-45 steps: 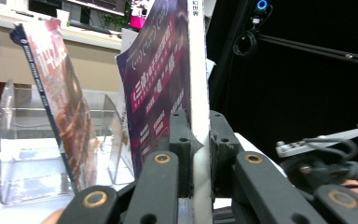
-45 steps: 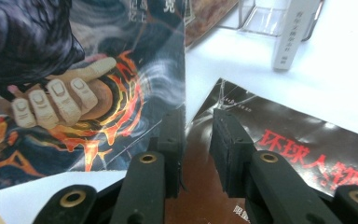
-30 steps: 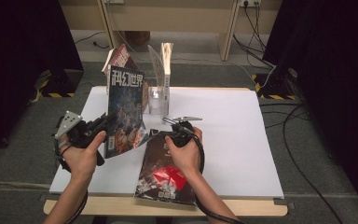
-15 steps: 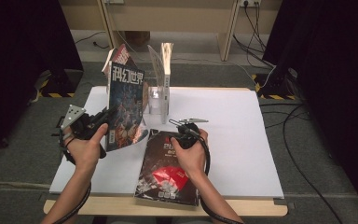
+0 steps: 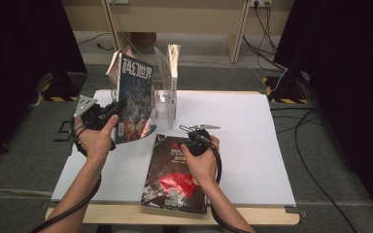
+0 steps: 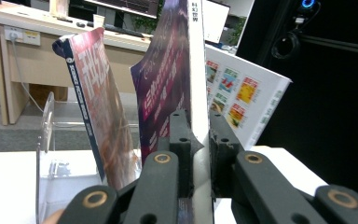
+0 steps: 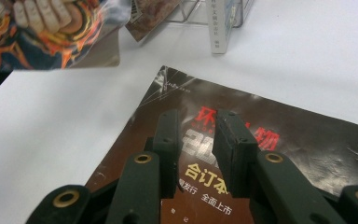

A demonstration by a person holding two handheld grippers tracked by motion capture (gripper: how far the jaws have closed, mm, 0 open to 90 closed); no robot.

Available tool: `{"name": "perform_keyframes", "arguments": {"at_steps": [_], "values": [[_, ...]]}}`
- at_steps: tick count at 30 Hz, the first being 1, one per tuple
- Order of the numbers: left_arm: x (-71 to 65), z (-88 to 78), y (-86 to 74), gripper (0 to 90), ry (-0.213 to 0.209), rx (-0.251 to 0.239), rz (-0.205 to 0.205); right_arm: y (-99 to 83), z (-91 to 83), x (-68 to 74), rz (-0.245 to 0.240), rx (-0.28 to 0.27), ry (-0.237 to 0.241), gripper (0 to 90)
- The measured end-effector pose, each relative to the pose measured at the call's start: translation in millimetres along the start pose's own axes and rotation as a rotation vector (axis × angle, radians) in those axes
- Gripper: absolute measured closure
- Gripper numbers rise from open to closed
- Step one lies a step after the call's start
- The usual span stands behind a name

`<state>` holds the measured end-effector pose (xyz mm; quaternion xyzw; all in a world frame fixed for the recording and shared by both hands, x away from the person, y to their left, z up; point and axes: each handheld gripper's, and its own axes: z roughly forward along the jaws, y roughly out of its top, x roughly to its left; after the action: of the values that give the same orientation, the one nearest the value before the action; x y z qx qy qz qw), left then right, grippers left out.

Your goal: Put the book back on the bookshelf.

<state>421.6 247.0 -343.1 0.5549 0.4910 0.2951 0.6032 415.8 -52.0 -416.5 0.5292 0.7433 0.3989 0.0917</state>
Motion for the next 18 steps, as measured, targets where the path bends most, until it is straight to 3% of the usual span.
{"name": "perform_keyframes", "arguments": {"at_steps": [18], "values": [[6.9,47.0,8.3,82.3,0.073,-0.013,0.02,-4.3,-6.3,-14.0,0.03,-0.002,-0.01,70.8]]}}
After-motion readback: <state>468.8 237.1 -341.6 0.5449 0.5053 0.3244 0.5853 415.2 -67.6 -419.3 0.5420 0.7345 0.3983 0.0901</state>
